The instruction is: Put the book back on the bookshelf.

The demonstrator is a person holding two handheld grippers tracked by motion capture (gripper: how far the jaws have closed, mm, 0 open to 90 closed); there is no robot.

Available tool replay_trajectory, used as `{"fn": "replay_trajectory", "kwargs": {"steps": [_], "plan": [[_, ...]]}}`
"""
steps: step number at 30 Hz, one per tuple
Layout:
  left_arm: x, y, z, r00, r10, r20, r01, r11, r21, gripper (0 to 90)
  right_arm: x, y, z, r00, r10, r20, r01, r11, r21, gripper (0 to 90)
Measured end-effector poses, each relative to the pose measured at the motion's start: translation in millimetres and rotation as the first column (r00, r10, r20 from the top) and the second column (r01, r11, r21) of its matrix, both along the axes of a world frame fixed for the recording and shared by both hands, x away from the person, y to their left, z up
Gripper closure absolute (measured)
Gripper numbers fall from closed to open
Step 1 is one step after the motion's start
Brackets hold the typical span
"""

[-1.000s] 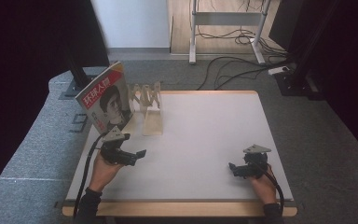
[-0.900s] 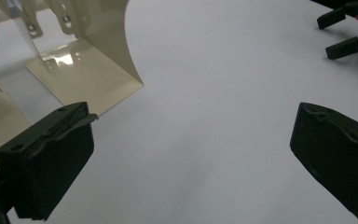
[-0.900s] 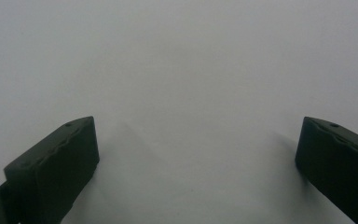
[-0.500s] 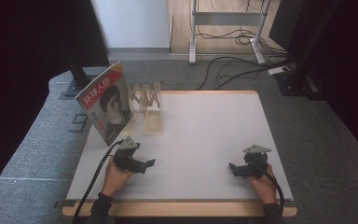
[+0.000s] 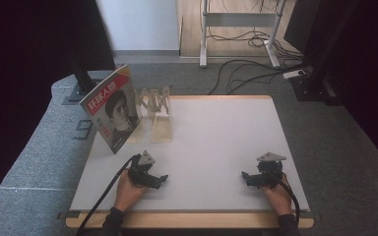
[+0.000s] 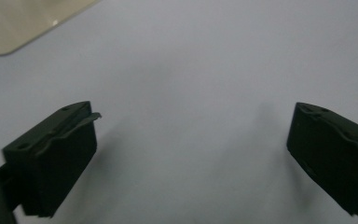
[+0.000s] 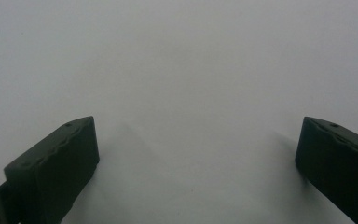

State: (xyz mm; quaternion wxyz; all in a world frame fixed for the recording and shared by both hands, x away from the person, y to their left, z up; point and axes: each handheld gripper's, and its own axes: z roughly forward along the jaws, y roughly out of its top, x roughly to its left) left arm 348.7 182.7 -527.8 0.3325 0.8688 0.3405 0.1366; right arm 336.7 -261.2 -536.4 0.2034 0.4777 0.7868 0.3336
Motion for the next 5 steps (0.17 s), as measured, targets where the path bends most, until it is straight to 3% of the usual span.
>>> {"fn": "replay_trajectory", "kwargs": {"steps": [1, 5], "plan": [[2.1, 1.2, -0.6, 0.9998, 0.003, -0.021, -0.003, 0.9999, -0.01, 1.4, -0.2, -0.1, -0.3, 1.0, 0.001, 0.0, -0.001, 1.0, -0.001, 0.0], [1.8, 0.8, -0.7, 0.9998, 0.004, -0.018, -0.004, 1.0, -0.006, 1.3, -0.7, -0.2, -0.5, 1.0, 0.0, 0.0, 0.0, 1.0, 0.001, 0.0]]}}
